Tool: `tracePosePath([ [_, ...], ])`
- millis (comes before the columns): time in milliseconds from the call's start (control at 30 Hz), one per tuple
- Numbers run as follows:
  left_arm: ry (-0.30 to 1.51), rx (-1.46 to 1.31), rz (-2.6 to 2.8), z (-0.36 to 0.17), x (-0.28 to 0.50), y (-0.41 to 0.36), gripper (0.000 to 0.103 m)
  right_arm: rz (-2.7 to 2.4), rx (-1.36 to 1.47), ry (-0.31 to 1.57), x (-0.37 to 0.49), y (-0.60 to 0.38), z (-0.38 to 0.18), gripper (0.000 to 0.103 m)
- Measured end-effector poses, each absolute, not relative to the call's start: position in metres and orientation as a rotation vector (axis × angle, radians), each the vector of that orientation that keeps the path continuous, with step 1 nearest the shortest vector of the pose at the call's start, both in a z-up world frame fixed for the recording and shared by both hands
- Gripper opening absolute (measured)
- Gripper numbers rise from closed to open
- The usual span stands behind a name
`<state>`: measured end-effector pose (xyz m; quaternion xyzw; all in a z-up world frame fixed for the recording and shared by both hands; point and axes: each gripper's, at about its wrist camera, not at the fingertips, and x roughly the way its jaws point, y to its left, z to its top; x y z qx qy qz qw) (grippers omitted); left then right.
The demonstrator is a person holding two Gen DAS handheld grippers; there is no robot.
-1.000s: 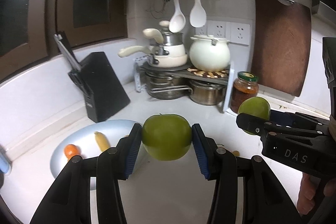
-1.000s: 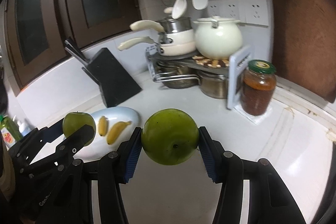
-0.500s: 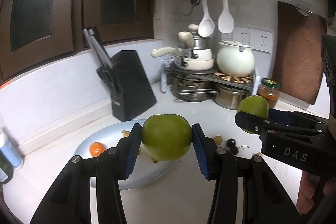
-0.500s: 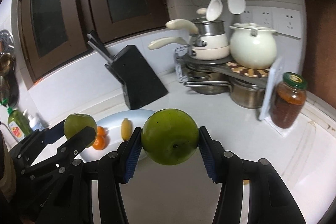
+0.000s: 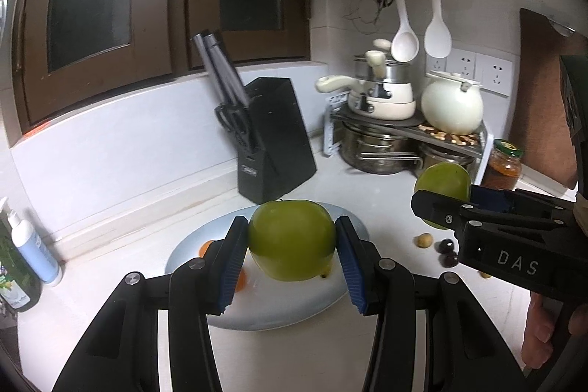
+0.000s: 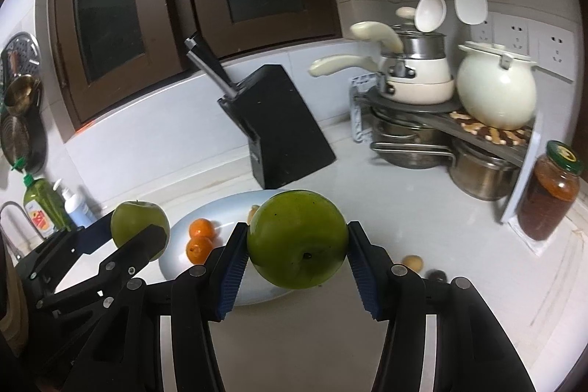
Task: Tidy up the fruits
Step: 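Carry both green apples in the two tools over to the plate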
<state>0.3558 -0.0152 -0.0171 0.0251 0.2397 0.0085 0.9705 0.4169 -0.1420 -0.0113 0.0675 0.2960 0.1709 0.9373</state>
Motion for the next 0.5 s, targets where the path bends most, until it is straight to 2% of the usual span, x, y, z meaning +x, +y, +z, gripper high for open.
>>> tracePosePath([
  [500, 0.506, 0.027, 0.096, -0.028, 0.357, 0.024, 0.048, 0.425, 0.115, 0.626, 0.433, -0.101, -0.018, 0.054],
])
